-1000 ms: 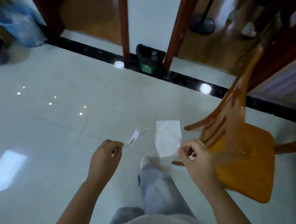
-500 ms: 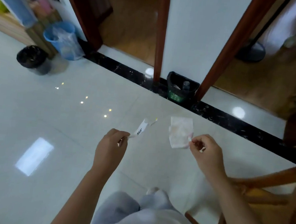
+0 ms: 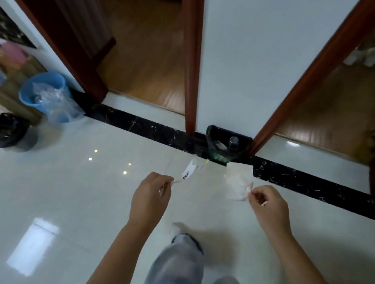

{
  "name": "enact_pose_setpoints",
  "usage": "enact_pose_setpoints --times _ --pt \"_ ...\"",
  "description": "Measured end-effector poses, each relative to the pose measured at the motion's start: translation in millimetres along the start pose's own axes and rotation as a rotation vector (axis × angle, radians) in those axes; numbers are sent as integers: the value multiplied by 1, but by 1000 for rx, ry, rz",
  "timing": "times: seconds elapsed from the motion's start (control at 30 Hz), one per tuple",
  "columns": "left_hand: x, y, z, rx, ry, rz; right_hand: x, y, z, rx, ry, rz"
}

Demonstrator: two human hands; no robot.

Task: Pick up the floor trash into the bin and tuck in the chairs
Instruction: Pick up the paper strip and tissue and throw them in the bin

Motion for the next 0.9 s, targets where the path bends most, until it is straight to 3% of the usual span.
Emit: enact_pose_setpoints --times 0.33,0.7,0.9 --pt "-186 38 9 -17 184 -153 -162 16 -2 42 84 77" --pt "-345 114 17 -231 328 -246 -290 41 72 -44 318 111" --pt "-398 167 -6 -148 394 -277 -330 88 116 -93 431 165"
Point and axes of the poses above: each hand's wrist, its own x-axis away from the middle knuckle, its own y-axis out of the palm, z = x × y, the point moved 7 cm from there along -x, towards the middle knuckle, and after that the axes turned 9 degrees about -z, right-handed, at the moved point
